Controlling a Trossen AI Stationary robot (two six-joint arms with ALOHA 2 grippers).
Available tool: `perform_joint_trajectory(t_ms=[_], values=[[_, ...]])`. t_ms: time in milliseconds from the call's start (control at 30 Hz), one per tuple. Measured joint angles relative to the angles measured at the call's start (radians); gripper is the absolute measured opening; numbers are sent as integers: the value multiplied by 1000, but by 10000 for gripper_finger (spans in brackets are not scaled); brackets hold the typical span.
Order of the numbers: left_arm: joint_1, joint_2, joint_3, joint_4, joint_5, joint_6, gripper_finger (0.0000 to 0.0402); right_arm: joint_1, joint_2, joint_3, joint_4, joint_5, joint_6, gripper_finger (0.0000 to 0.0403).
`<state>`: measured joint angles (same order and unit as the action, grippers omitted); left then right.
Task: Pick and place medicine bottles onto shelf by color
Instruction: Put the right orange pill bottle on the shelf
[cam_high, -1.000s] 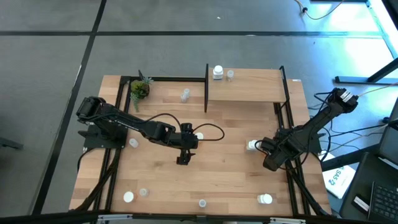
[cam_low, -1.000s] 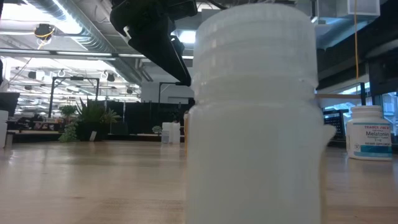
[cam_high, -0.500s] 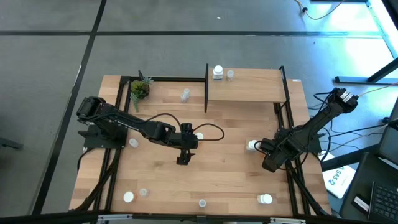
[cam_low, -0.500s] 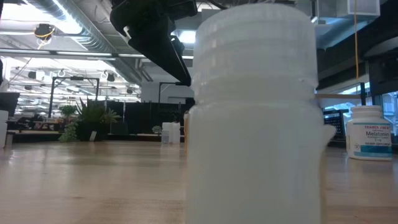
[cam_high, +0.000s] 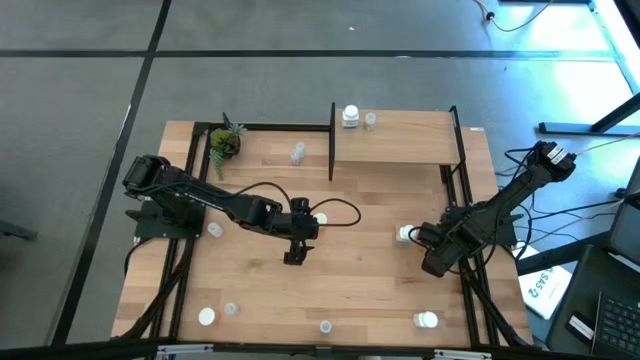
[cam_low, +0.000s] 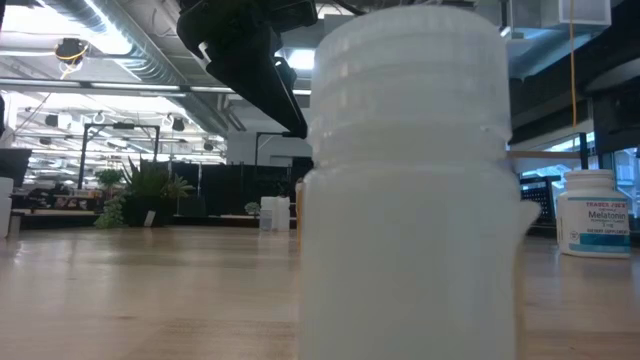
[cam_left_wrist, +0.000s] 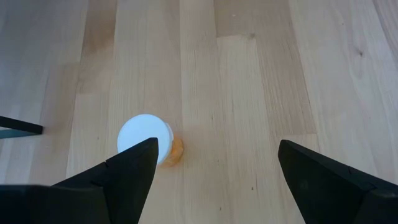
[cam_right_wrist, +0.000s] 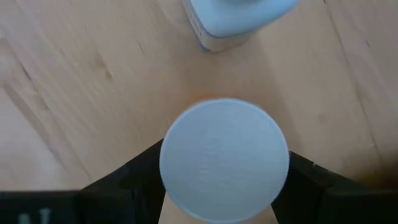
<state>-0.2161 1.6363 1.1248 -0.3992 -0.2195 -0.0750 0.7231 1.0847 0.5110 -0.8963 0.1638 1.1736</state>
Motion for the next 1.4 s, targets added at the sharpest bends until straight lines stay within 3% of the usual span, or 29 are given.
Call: perform_joint_trajectory(t_ms=[500, 667, 1033, 1400], values=[[0, 0, 0, 0, 0, 0, 327, 0, -1, 0, 1, 0, 3, 234], [0, 0, 0, 0, 0, 0, 327, 0, -1, 0, -17, 29, 79, 236], [0, 0, 0, 0, 0, 0, 327, 0, -1, 4, -19, 41, 79, 304], [0, 0, 0, 0, 0, 0, 327, 0, -1, 68, -93, 105, 69, 307]])
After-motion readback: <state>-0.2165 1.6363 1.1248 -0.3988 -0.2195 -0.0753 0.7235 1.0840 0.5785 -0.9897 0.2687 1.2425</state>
